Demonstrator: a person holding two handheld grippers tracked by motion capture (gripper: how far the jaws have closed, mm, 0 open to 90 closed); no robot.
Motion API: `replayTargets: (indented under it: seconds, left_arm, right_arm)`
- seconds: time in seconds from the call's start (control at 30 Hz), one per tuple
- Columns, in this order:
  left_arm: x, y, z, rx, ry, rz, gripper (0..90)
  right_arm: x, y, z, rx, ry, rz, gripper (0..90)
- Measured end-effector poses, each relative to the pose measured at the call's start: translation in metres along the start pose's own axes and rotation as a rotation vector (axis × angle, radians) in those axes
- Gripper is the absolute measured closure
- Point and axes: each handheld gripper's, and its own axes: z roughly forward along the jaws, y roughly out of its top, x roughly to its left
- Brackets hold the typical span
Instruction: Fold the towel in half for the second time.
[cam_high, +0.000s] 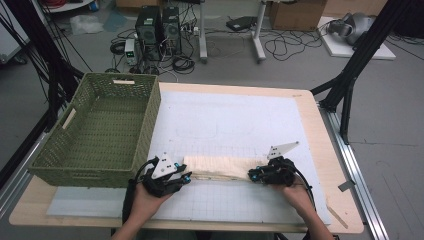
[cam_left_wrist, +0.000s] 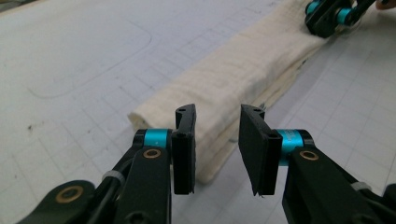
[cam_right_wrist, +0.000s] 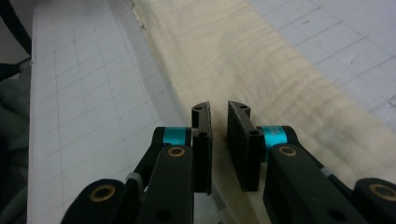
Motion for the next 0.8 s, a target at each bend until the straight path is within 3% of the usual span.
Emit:
replayTargets:
  seconds: [0.13,0.37,0.47,0.57,0.73,0.8]
  left_arm:
    - [0.002,0.011,0.011,0.001,0.016,0.003,70.5]
    - [0.01,0.005,0.036,0.113,0.035,-0.036,78.0]
    - [0.013,-0.003,0.039,0.157,0.025,-0.048,78.5]
    - [0.013,-0.006,0.04,0.152,0.014,-0.062,78.5]
    - [0.014,-0.006,0.039,0.164,0.011,-0.048,78.4]
    - [0.013,-0.006,0.039,0.161,0.018,-0.04,78.5]
  right_arm:
    - [0.003,-0.002,0.0,-0.005,-0.009,-0.013,79.7]
    - [0.004,-0.003,-0.001,-0.007,-0.016,-0.035,78.2]
    - [0.009,0.0,-0.006,-0.022,-0.058,-0.099,74.6]
    - [0.009,0.006,-0.013,-0.048,-0.111,-0.124,70.9]
    - [-0.002,-0.005,-0.011,0.021,-0.116,-0.093,67.3]
    - [-0.001,-0.01,-0.014,0.007,-0.115,-0.087,66.9]
